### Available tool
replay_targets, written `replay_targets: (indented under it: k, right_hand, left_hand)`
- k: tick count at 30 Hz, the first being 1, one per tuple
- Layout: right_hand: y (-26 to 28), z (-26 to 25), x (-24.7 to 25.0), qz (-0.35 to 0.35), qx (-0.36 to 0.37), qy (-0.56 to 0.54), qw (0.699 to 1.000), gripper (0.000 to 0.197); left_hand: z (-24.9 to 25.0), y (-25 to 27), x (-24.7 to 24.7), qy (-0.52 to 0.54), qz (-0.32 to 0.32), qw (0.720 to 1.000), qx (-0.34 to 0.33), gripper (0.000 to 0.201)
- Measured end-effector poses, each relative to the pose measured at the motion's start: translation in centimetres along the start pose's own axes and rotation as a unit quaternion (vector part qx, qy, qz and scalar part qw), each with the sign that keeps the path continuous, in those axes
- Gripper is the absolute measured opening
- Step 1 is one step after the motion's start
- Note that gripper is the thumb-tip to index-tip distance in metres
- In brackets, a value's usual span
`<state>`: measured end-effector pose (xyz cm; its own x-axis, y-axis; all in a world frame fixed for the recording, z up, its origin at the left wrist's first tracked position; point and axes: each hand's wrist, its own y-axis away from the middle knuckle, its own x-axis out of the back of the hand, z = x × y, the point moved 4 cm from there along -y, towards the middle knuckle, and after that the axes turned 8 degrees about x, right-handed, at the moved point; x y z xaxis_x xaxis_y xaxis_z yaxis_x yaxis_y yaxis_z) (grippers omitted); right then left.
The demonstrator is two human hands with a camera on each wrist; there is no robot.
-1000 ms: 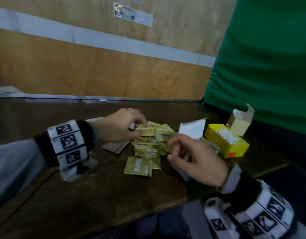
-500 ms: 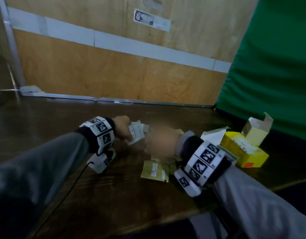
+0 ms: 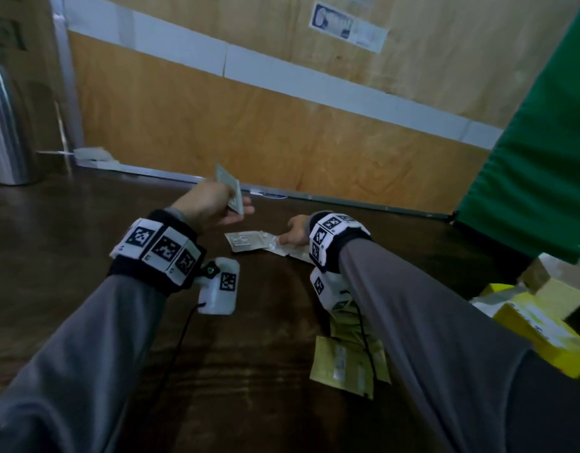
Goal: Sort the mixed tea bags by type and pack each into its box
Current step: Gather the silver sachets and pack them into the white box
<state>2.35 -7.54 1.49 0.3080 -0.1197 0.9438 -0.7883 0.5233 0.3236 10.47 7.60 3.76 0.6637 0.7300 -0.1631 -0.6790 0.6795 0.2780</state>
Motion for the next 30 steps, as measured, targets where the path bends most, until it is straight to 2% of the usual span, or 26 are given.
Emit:
replay_targets:
  k: [2, 4, 6, 8, 10, 14, 17, 19, 20, 22, 24, 26, 28, 30]
  right_hand:
    - [-1.8, -0.3, -0.3, -0.015, -0.009, 0.022, 1.000, 0.074]
    - [-3.3, -0.2, -0.9, -0.037, -0.017, 0.049, 0.998, 0.066]
    - [-3.7, -0.4, -1.0, -0.028, -0.019, 0.086, 0.996, 0.060]
    - [-3.9, -0.5, -1.1, -0.015, -0.019, 0.056, 0.998, 0.052]
    - [-4.0, -0.4, -1.0, -0.036, -0.025, 0.038, 0.998, 0.045]
    - [-5.0, 1.3, -1.2, -0.042, -0.072, 0.000, 0.997, 0.047]
    - [-4.2, 1.4, -0.7, -0.013, -0.086, 0.016, 0.996, 0.041]
    - [-3.8, 1.7, 0.2, 0.008, -0.104, 0.036, 0.994, 0.045]
    - [-3.1, 1.7, 1.3, 0.031, -0.117, 0.027, 0.992, 0.042]
    - [-0.9, 1.2, 3.7, 0.130, -0.108, -0.033, 0.985, 0.026]
    - [1.0, 1.0, 6.1, 0.235, -0.075, -0.144, 0.958, 0.016]
    - [2.1, 0.7, 7.2, 0.299, -0.024, -0.305, 0.904, 0.017]
    - [2.4, -0.2, 6.8, 0.263, 0.020, -0.437, 0.860, 0.021]
    - [2.6, -1.6, 5.4, 0.161, 0.052, -0.543, 0.822, 0.016]
  left_hand:
    - [0.0, -0.1, 0.3, -0.038, -0.008, 0.999, -0.007, 0.046]
    - [0.0, 0.0, 0.3, -0.062, -0.028, 0.998, -0.010, 0.056]
    - [-0.1, 0.0, 0.4, -0.064, -0.048, 0.997, -0.007, 0.060]
    - [-0.2, -0.1, 0.3, -0.067, -0.054, 0.996, -0.013, 0.059]
    - [-0.1, -0.1, 0.3, -0.066, -0.042, 0.997, -0.014, 0.061]
    - [-0.3, 0.1, 0.1, -0.073, -0.027, 0.997, 0.001, 0.062]
    - [-0.4, 0.3, -0.1, -0.086, -0.020, 0.996, -0.002, 0.058]
    - [-0.4, 0.3, -0.1, -0.084, -0.005, 0.996, 0.005, 0.055]
    - [-0.3, 0.3, 0.0, -0.079, 0.000, 0.997, 0.007, 0.054]
    - [-0.4, 0.1, 0.0, -0.073, 0.001, 0.997, 0.006, 0.052]
    - [-0.4, 0.2, 0.0, -0.085, -0.004, 0.996, -0.003, 0.051]
    - [-0.4, 0.2, -0.1, -0.070, 0.000, 0.997, -0.013, 0.046]
    - [-0.5, 0.1, -0.2, -0.039, 0.002, 0.999, -0.015, 0.038]
    - [-0.6, 0.1, -0.4, -0.028, -0.009, 0.999, -0.013, 0.036]
